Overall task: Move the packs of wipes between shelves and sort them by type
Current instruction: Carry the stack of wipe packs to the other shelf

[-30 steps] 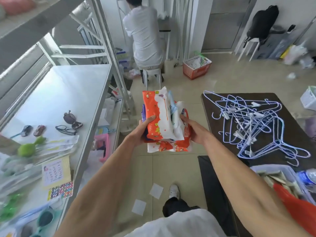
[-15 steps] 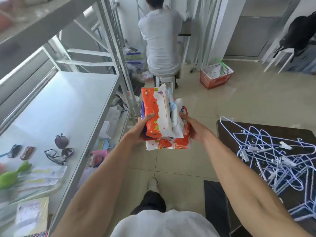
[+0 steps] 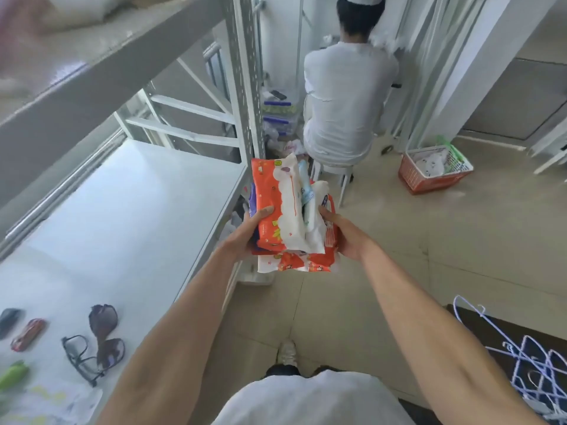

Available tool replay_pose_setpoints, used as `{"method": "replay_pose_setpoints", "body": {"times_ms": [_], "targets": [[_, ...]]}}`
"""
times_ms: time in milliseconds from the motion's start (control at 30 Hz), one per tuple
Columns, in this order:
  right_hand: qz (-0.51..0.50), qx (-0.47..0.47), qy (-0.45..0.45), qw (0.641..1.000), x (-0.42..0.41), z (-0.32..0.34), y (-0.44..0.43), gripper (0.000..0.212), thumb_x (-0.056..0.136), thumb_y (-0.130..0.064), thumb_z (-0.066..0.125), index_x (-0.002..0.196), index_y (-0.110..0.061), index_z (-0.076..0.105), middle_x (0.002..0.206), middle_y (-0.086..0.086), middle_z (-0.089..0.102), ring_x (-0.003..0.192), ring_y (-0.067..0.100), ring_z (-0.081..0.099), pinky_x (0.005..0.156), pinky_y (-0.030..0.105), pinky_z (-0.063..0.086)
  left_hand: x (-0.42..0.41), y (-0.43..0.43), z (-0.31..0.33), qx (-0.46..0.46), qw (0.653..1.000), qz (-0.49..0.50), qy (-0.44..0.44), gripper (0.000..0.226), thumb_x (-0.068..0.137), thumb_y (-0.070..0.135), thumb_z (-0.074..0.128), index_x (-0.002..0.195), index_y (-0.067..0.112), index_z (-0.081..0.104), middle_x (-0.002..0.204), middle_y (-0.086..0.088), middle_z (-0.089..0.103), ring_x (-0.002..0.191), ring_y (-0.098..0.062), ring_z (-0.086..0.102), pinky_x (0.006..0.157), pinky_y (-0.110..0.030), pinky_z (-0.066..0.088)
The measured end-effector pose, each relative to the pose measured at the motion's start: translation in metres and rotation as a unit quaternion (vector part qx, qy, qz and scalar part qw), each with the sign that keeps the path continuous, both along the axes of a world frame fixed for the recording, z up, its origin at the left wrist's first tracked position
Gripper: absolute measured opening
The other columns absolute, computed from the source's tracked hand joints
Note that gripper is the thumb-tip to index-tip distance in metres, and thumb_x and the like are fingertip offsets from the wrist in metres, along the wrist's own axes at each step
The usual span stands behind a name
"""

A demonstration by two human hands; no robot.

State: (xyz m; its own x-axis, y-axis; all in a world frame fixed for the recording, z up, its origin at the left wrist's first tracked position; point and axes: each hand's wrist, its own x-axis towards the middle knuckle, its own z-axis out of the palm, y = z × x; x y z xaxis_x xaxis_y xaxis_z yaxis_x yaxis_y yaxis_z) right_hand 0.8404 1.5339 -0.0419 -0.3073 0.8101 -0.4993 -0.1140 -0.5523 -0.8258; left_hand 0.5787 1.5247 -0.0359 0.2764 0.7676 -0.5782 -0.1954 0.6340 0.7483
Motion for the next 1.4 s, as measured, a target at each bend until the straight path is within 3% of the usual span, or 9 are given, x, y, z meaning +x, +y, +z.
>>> {"method": "replay_pose_setpoints", "body": {"times_ms": [267,467,600,733,800,900,1200,1300,1400], "targets": [[0.116,-0.023,0.009,0.993,-0.082,0.003,0.094,0.044,0.093,-0.045,0.067,0.131,-0.022,0.067,0.127,0.006,0.075,0.107,0.023,0.076,0.08,0.034,0.063,-0.074,0.035,-0.008,-0.011,0.992,0.128,0.008,0.115,0.053,0.062,0.093,0.149,0.029,0.039,0.139,-0.01,0.065,0.12,-0.036,0.068,0.098,-0.062,0.053],[0.253,-0.026,-0.016,0.967,-0.169,-0.01,0.159,0.068,0.08,-0.052,0.079,0.14,-0.025,0.062,0.132,0.008,0.073,0.117,0.029,0.072,0.093,0.043,0.059,-0.116,0.024,-0.009,-0.019,0.961,0.276,-0.006,0.091,0.063,0.061,0.084,0.14,0.033,0.044,0.137,-0.009,0.065,0.119,-0.033,0.068,0.093,-0.057,0.058],[0.39,-0.016,-0.024,0.921,-0.231,-0.018,0.197,0.07,0.087,-0.055,0.073,0.146,-0.018,0.058,0.138,0.013,0.068,0.127,0.036,0.065,0.11,0.055,0.049,-0.142,0.013,-0.019,-0.026,0.925,0.378,-0.012,0.109,0.051,0.064,0.092,0.143,0.034,0.043,0.138,-0.01,0.064,0.123,-0.034,0.066,0.103,-0.062,0.05],[0.492,-0.005,-0.053,0.869,-0.287,-0.016,0.211,0.076,0.079,-0.066,0.077,0.14,-0.023,0.063,0.134,0.011,0.07,0.127,0.036,0.065,0.111,0.057,0.047,-0.153,0.0,-0.011,-0.014,0.896,0.443,-0.013,0.034,0.089,0.057,0.067,0.117,0.052,0.047,0.135,-0.005,0.061,0.128,-0.036,0.06,0.106,-0.065,0.046],[0.531,-0.001,-0.056,0.846,-0.313,-0.016,0.21,0.08,0.075,-0.068,0.08,0.139,-0.023,0.062,0.134,0.011,0.07,0.127,0.036,0.065,0.111,0.058,0.047,-0.163,-0.011,-0.016,-0.015,0.877,0.479,-0.006,0.051,0.082,0.062,0.071,0.125,0.048,0.047,0.14,-0.008,0.06,0.128,-0.037,0.061,0.106,-0.065,0.047],[0.551,0.0,-0.042,0.834,-0.338,-0.014,0.199,0.09,0.065,-0.07,0.084,0.139,-0.024,0.061,0.131,0.011,0.072,0.123,0.035,0.067,0.11,0.057,0.048,-0.176,-0.025,-0.018,-0.035,0.865,0.501,0.002,0.089,0.072,0.065,0.078,0.146,0.031,0.044,0.143,-0.012,0.061,0.126,-0.036,0.063,0.103,-0.06,0.052],[0.513,0.058,-0.056,0.855,-0.398,-0.082,0.21,0.12,0.052,-0.073,0.091,0.15,-0.023,0.043,0.137,0.006,0.064,0.126,0.033,0.063,0.102,0.063,0.05,-0.204,-0.036,-0.032,-0.065,0.764,0.621,0.16,0.072,0.079,0.058,0.078,0.132,0.014,0.059,0.115,-0.008,0.076,0.093,-0.023,0.076,0.062,-0.031,0.062],[0.484,0.073,-0.104,0.866,-0.395,-0.059,0.205,0.13,0.037,-0.077,0.093,0.139,-0.007,0.054,0.127,0.01,0.068,0.118,0.033,0.066,0.103,0.056,0.052,-0.211,-0.035,-0.041,-0.067,0.755,0.63,0.168,0.095,0.061,0.067,0.088,0.133,0.015,0.057,0.12,-0.013,0.074,0.095,-0.027,0.077,0.076,-0.044,0.065],[0.468,0.062,-0.135,0.871,-0.391,-0.04,0.201,0.126,0.045,-0.068,0.095,0.137,0.007,0.054,0.134,0.01,0.061,0.129,0.028,0.053,0.114,0.052,0.041,-0.207,-0.033,-0.041,-0.05,0.774,0.61,0.16,0.083,0.064,0.058,0.09,0.133,0.02,0.061,0.117,-0.01,0.076,0.1,-0.03,0.076,0.088,-0.054,0.061]]}}
